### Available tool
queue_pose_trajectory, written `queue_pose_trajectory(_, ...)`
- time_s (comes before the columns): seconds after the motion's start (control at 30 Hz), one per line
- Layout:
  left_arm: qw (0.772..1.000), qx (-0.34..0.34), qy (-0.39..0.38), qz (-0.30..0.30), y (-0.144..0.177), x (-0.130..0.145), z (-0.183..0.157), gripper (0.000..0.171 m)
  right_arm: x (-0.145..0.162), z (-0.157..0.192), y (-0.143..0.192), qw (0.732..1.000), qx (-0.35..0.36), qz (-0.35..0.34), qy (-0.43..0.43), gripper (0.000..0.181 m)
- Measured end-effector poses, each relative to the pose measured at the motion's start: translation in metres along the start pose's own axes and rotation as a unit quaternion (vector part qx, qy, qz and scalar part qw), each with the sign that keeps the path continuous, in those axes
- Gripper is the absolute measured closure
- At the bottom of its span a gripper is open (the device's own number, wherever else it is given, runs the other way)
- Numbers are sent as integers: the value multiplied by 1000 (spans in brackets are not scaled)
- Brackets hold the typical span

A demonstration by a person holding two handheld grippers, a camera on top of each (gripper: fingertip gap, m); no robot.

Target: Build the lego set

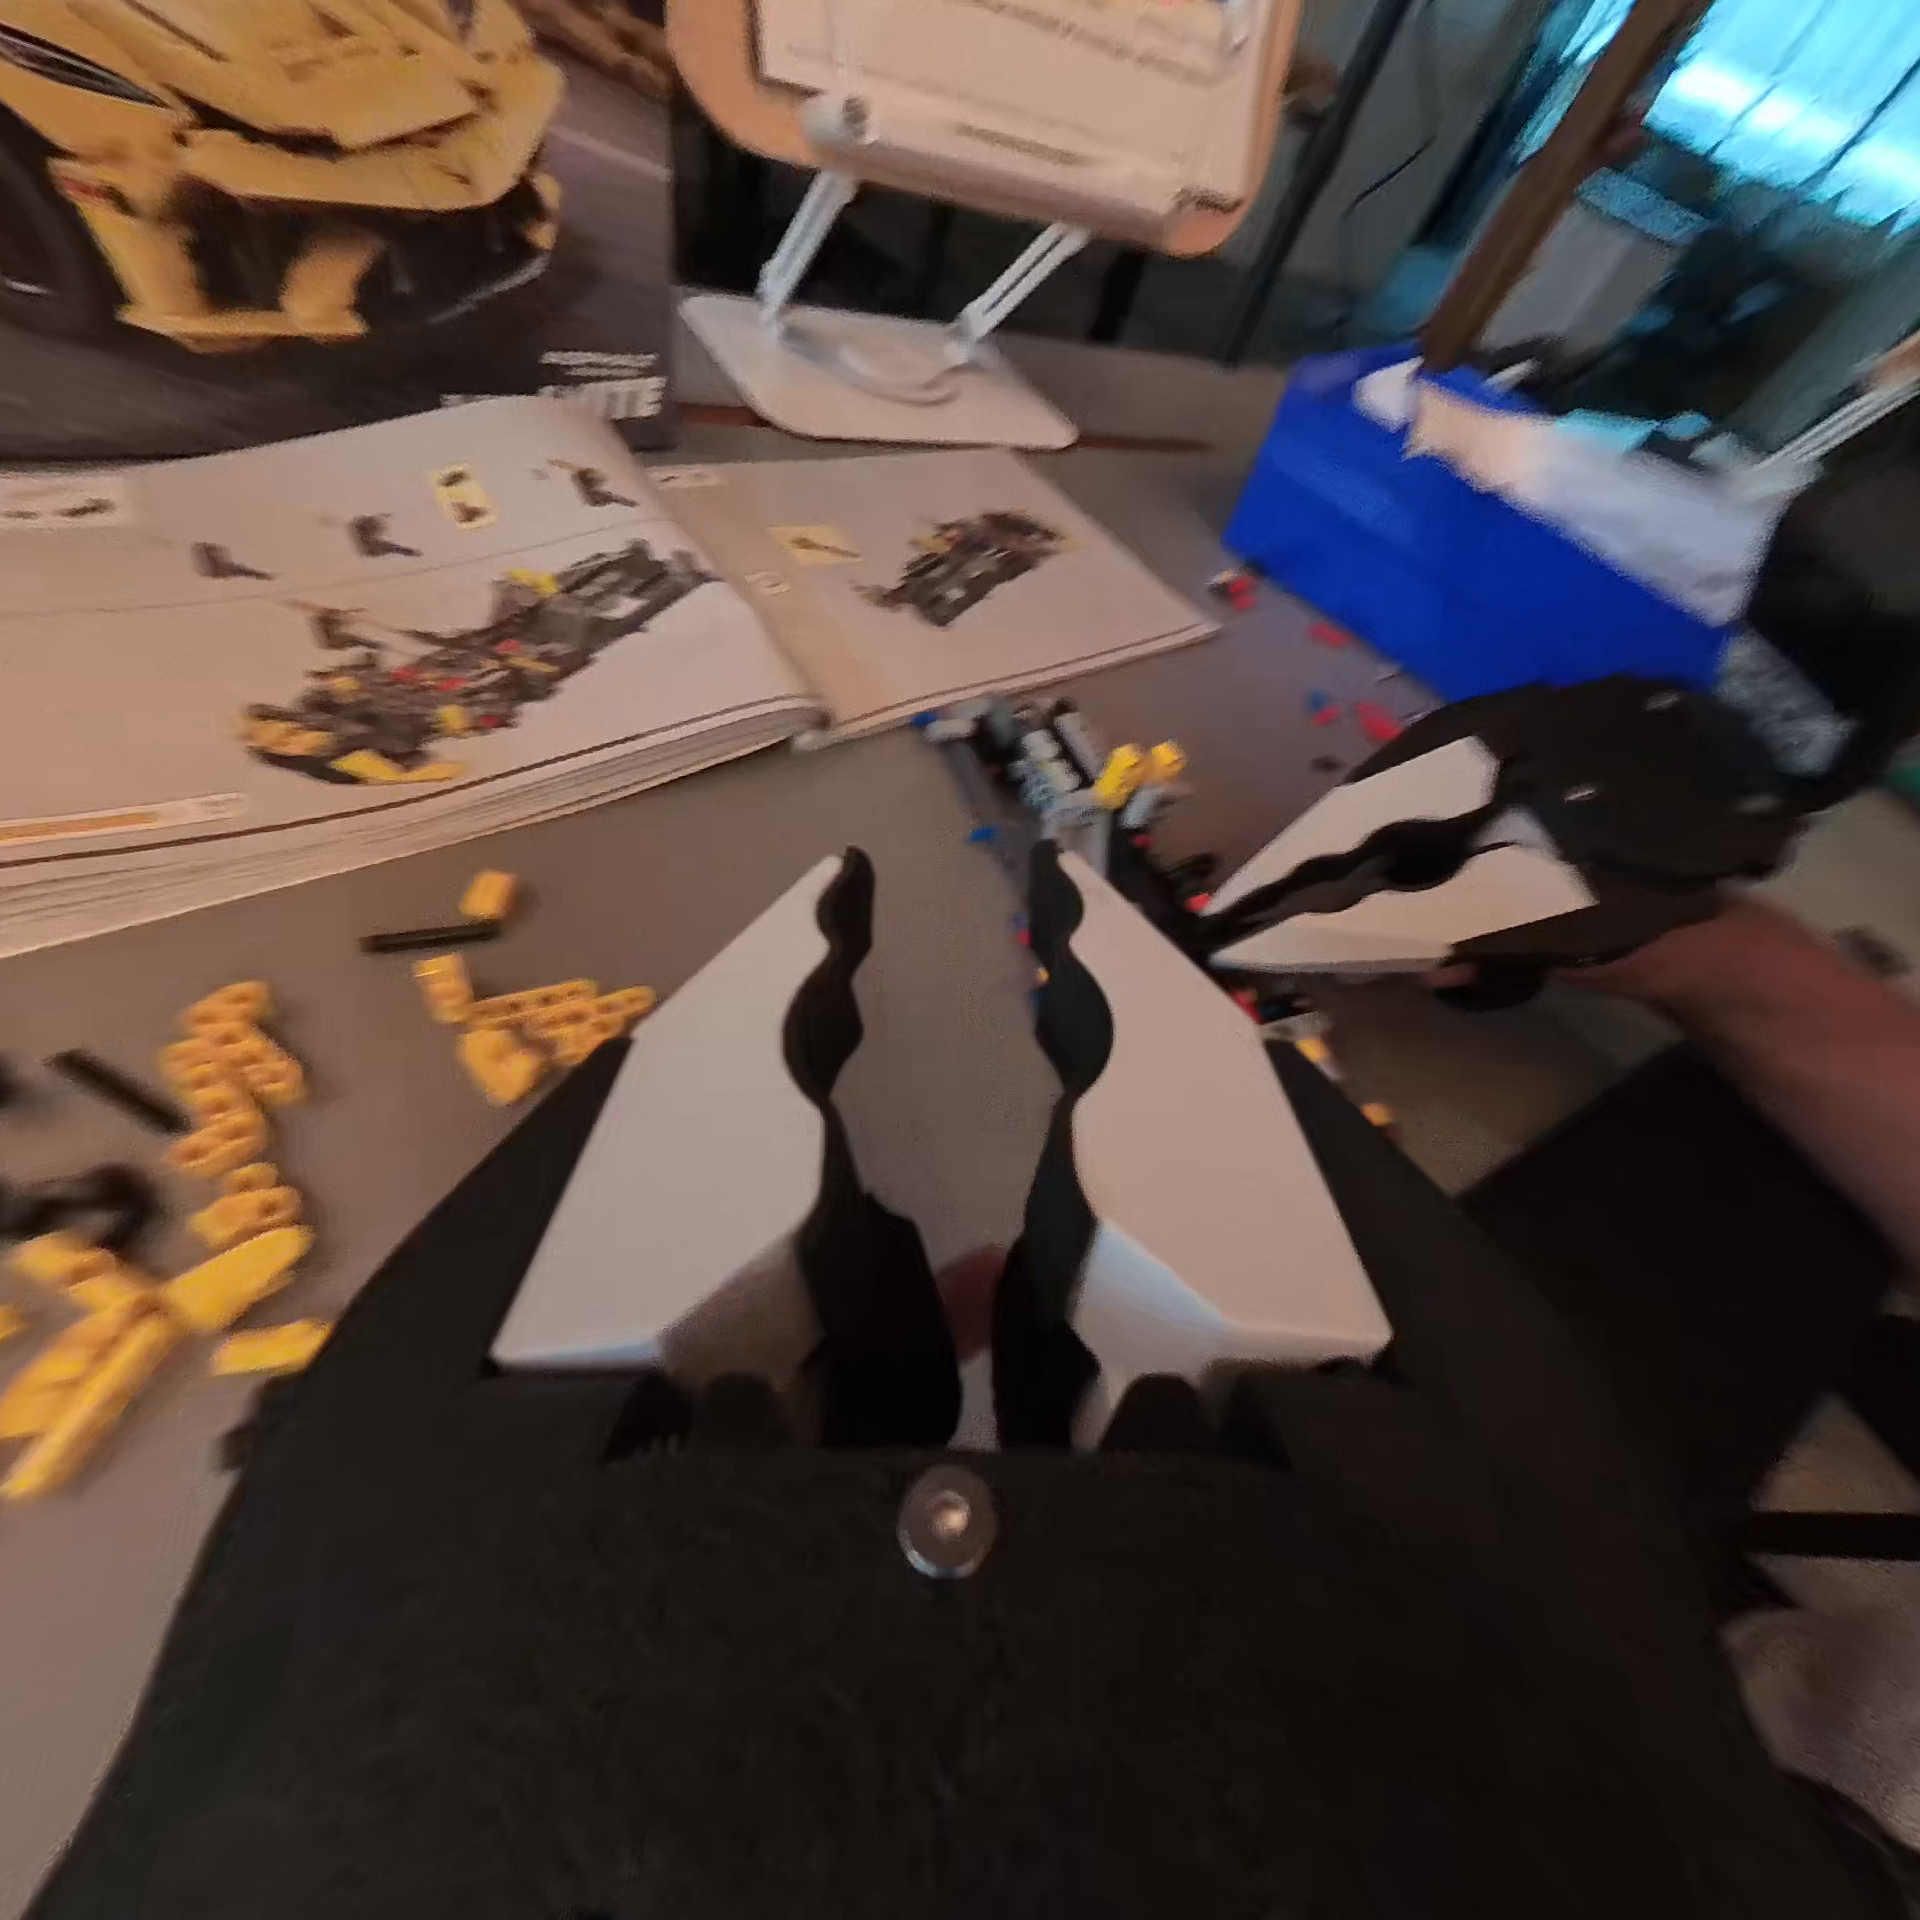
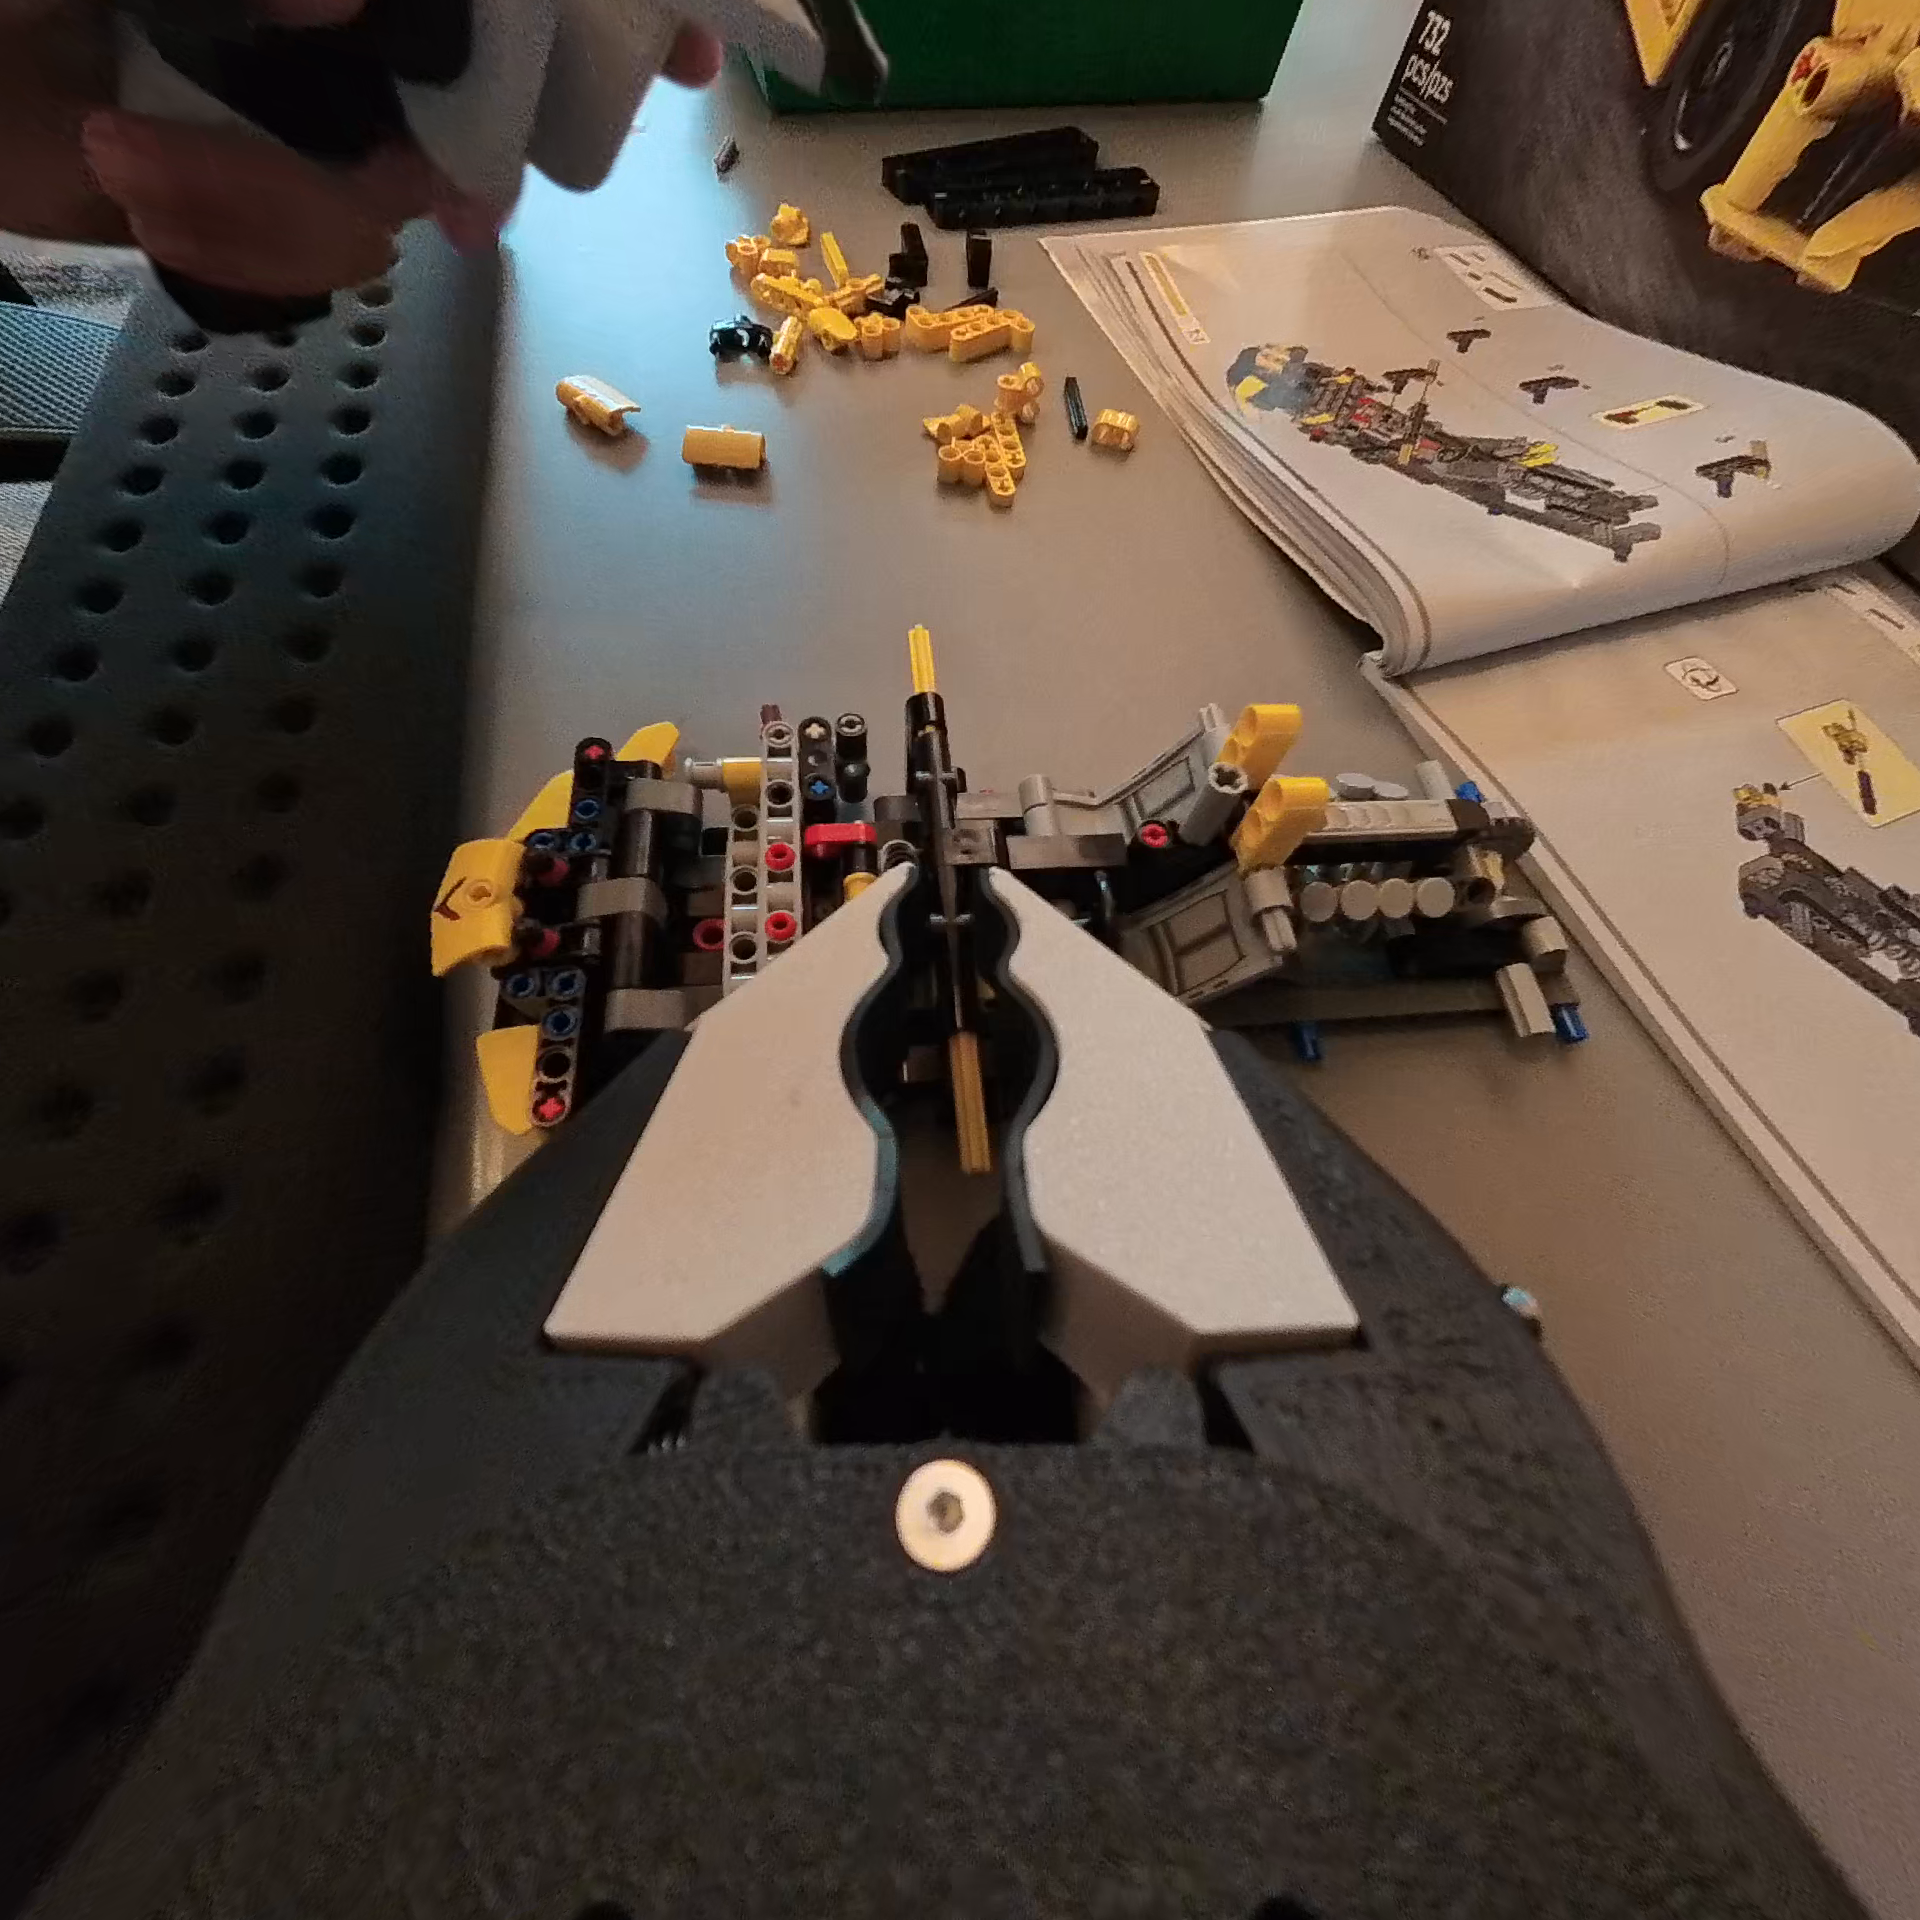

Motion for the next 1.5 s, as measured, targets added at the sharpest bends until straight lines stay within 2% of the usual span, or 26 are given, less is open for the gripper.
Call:
queue_pose_trajectory(0.1,994,-85,-59,36,3,5,21,116,0,0,0,1000,-1,0,-1,173)
queue_pose_trajectory(0.13,991,-105,-78,32,6,3,25,119,0,0,0,1000,-1,-1,-1,173)
queue_pose_trajectory(0.17,989,-117,-91,23,9,-1,27,138,0,0,0,1000,-1,-1,-1,173)
queue_pose_trajectory(0.2,988,-115,-99,11,11,-5,26,149,0,0,0,1000,-1,-1,-1,173)
queue_pose_trajectory(0.33,991,-97,-97,-3,14,-12,22,152,0,0,0,1000,-1,-1,-2,173)
queue_pose_trajectory(0.53,996,-45,-52,48,5,2,14,161,0,0,0,1000,-2,-1,-2,173)
queue_pose_trajectory(0.63,990,8,-33,136,-14,31,4,160,0,0,0,1000,-1,-1,-2,173)
queue_pose_trajectory(0.67,986,45,-18,159,-21,40,-5,159,0,0,0,1000,-1,-1,-1,173)
queue_pose_trajectory(0.77,979,134,28,149,-36,40,-31,159,0,0,0,1000,0,-1,0,174)
queue_pose_trajectory(0.83,978,153,29,141,-42,38,-37,158,0,0,0,1000,-1,-2,-2,173)
queue_pose_trajectory(0.97,977,133,13,165,-53,48,-33,157,0,0,0,1000,-1,0,-4,173)
queue_pose_trajectory(1.1,980,111,3,162,-56,47,-38,156,0,1,-2,1000,3,3,-2,173)
queue_pose_trajectory(1.23,979,88,-26,180,-58,48,-43,150,-1,1,-2,1000,6,6,2,173)
queue_pose_trajectory(1.5,975,87,-68,192,-59,50,-48,137,-1,2,-3,1000,14,16,3,174)
Point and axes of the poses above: each gripper's, where its closed fingertips meet, y back along the fingers, x out of its underside, z = x × y across the jaws, the point moved 3 cm from there along y, back along the fingers, and after that the axes turned 11 degrees about -y, right-handed, at the moved point
